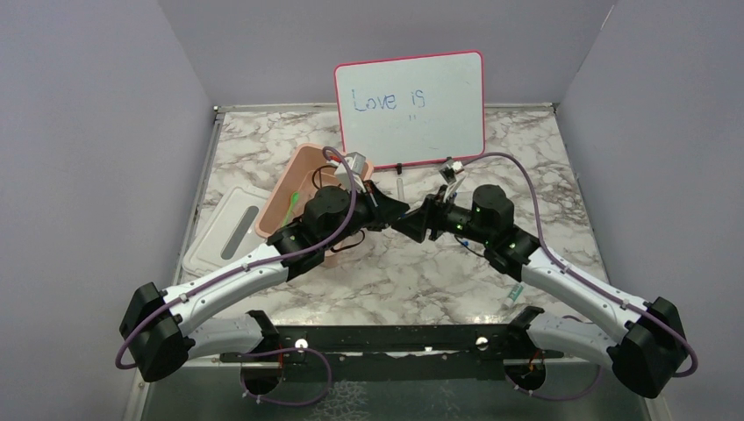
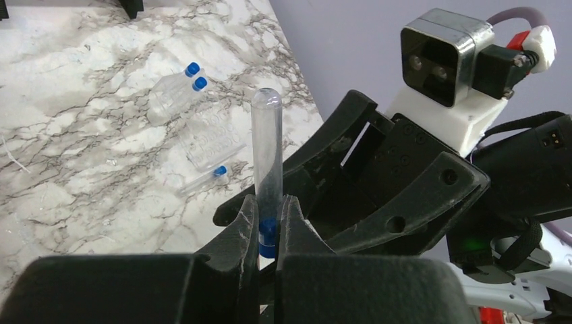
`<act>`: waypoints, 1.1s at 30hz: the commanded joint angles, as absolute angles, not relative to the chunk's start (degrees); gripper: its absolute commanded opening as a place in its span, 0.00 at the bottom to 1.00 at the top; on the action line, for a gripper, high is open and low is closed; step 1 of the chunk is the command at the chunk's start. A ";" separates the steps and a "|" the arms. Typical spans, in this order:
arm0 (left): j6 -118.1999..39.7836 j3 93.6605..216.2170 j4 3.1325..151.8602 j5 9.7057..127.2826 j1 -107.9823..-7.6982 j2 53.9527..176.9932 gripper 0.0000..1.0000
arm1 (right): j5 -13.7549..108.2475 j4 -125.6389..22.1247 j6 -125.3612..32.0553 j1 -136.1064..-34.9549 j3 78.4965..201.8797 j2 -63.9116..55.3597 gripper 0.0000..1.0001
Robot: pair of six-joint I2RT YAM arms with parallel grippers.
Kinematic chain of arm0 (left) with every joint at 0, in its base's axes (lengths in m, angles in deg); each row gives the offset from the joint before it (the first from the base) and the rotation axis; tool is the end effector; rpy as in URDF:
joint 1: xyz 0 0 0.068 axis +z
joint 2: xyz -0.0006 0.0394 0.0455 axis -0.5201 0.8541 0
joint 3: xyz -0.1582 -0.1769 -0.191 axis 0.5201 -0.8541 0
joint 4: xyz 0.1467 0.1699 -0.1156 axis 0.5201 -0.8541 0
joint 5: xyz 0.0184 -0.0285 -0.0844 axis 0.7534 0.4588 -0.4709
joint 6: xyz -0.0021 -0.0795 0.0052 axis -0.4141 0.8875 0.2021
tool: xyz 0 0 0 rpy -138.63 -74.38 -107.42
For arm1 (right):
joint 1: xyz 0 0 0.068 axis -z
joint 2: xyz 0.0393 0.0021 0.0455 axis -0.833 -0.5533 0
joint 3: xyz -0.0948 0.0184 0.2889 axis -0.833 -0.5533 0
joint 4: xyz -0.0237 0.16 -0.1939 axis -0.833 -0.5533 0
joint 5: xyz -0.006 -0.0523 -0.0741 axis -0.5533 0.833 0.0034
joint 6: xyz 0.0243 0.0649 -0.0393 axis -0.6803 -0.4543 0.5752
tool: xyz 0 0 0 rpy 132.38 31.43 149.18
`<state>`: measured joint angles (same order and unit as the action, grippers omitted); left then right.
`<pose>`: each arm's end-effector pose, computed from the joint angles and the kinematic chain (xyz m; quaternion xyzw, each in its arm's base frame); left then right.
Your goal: Organize the chemistry lab equipment
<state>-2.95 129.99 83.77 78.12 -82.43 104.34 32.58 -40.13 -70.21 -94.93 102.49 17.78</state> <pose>0.1739 -0.2128 0.3476 0.0138 0.7584 -0.4894 0.4303 0.1745 0.1722 0.3152 -0.1774 0.7411 0.4788 0.4359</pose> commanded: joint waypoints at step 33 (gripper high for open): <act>-3.80 134.77 82.52 57.70 -72.90 104.22 0.61 | 31.41 -45.61 -54.91 -95.12 101.52 25.54 0.01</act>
